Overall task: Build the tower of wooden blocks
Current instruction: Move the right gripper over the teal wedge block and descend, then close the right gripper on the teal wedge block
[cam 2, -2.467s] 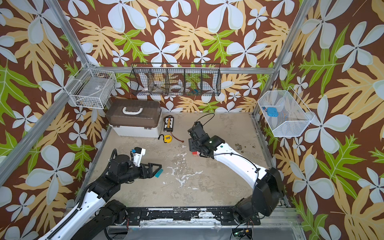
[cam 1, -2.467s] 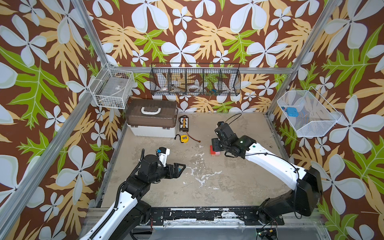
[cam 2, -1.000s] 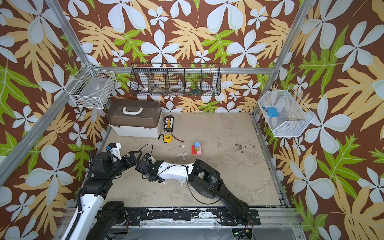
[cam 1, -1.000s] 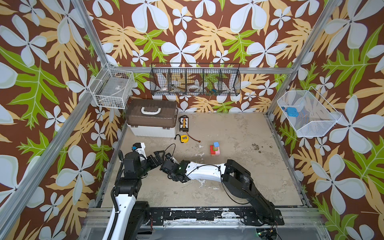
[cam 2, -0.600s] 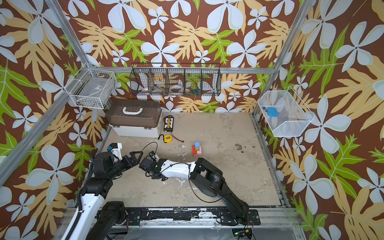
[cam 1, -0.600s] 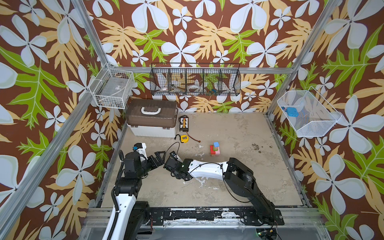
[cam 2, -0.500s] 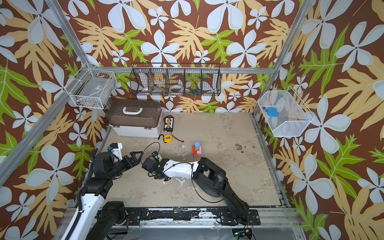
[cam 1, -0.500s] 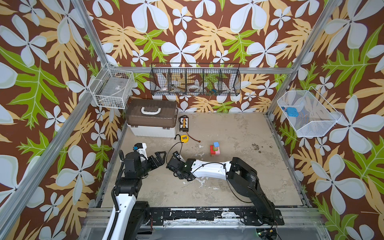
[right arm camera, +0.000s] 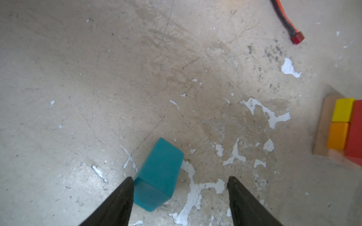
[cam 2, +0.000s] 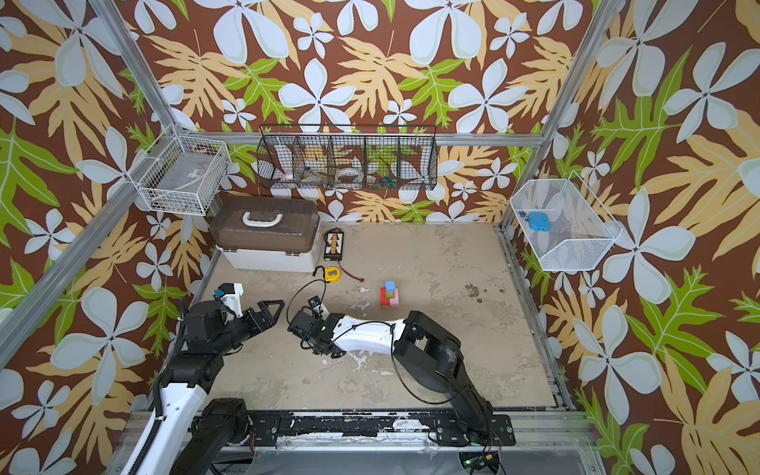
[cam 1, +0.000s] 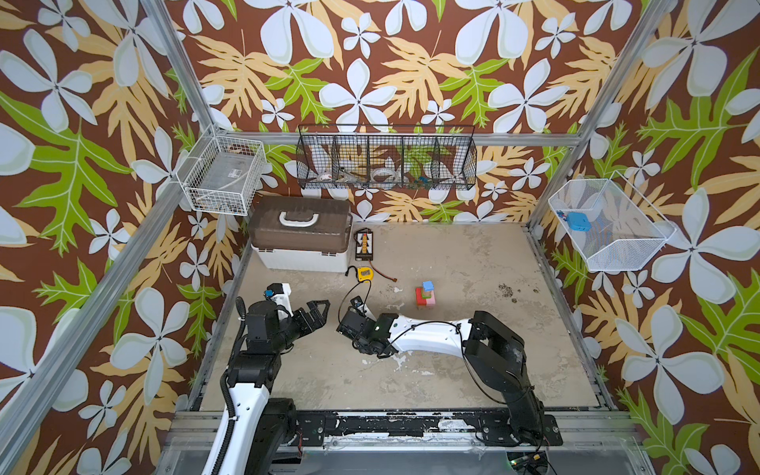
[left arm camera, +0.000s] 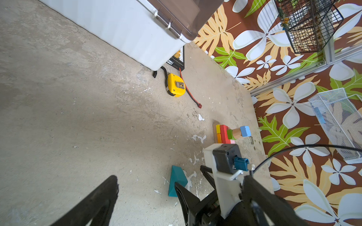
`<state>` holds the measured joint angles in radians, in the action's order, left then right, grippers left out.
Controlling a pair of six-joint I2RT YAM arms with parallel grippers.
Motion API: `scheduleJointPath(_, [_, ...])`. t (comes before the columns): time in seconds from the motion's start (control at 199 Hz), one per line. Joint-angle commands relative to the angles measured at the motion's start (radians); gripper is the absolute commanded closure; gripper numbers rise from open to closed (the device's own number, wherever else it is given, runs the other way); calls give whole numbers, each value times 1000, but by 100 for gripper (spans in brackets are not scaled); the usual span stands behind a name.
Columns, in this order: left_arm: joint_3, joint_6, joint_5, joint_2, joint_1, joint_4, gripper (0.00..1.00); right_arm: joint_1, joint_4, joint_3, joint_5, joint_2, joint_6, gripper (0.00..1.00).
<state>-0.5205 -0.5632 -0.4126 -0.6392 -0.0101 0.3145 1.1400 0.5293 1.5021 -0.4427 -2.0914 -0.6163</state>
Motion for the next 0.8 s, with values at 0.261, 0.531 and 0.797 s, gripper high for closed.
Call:
scheduleJointPath(0.261, [2,13,-13,-1,1,-19,0,2,5,20,8,-25,-9,26])
scheduleJointPath(0.531, [2,12,-16,-4,0,-22,0,1,-9,-29,-37,15,-52,35])
scheduleJointPath(0.797, [3,13,-20,-4,1,-22,0,0,-18,-42,-28,13,-65,37])
